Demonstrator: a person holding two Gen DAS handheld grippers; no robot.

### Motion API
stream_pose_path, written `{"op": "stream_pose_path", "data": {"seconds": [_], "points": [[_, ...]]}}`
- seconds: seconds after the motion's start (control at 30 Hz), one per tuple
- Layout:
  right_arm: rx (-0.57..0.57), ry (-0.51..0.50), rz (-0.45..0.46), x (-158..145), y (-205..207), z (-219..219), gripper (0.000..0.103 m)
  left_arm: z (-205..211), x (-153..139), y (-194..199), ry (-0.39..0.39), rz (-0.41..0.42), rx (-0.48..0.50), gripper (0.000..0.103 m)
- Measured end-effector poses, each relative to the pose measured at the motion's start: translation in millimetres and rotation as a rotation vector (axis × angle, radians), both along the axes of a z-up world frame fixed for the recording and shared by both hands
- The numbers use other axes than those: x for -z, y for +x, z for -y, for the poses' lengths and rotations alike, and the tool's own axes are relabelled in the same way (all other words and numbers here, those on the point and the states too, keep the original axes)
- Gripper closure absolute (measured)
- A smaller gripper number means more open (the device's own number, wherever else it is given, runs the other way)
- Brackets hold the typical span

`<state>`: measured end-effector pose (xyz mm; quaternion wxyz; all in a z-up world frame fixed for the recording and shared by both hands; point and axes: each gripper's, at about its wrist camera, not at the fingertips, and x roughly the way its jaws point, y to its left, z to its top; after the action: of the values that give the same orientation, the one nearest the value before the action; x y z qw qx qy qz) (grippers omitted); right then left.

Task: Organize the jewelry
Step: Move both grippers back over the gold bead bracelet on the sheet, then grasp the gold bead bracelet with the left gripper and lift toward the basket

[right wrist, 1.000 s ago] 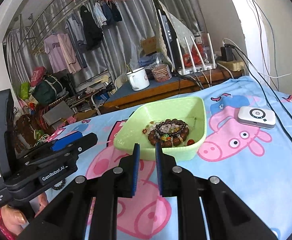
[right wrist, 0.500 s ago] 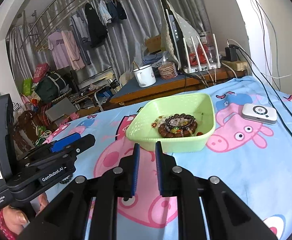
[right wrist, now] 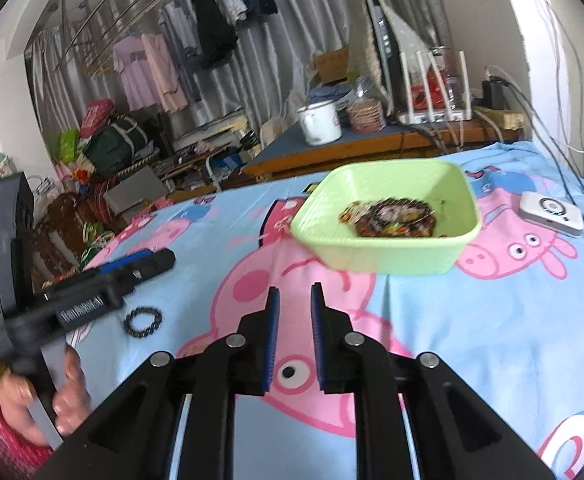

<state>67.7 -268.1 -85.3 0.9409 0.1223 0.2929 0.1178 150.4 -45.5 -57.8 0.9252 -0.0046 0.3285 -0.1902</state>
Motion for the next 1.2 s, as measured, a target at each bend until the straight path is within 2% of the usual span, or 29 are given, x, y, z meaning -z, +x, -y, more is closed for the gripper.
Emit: {"op": "stream_pose_path", "data": {"seconds": [0.17,0.27,0.47,0.63,0.7,0.73,0.77,0.93,1.03,1.2], "points": [[-0.07,-0.007,-0.059,11,10,-15,0.103,-14,9,-7,-0.024,-0.058,0.081,0.065],[-0.134,-0.038,-0.085,17,12,-29,0.103,-16,26,-11,-0.03,-0.119,0.129,0.065],[-0.24,-0.101,-0.159,32,17,-56,0.103,-9,52,-20,0.023,-0.173,0.163,0.065],[-0.263,-0.189,-0.187,41,19,-66,0.103,-4,66,-19,0.06,-0.209,0.158,0.065],[-0.281,-0.188,-0.19,44,19,-65,0.103,2,68,-23,0.107,-0.182,0.15,0.076],[-0.29,-0.19,-0.189,44,20,-64,0.103,5,68,-22,0.1,-0.189,0.172,0.094],[-0.296,-0.198,-0.185,44,20,-63,0.103,7,68,-20,0.079,-0.203,0.185,0.096],[-0.271,-0.151,-0.198,44,12,-41,0.103,30,67,-20,0.084,-0.21,0.224,0.097],[-0.234,-0.113,-0.214,45,-7,-15,0.103,52,66,-34,0.088,-0.221,0.317,0.097],[-0.201,-0.091,-0.216,47,-68,16,0.103,80,68,-68,0.101,-0.246,0.482,0.097]]}}
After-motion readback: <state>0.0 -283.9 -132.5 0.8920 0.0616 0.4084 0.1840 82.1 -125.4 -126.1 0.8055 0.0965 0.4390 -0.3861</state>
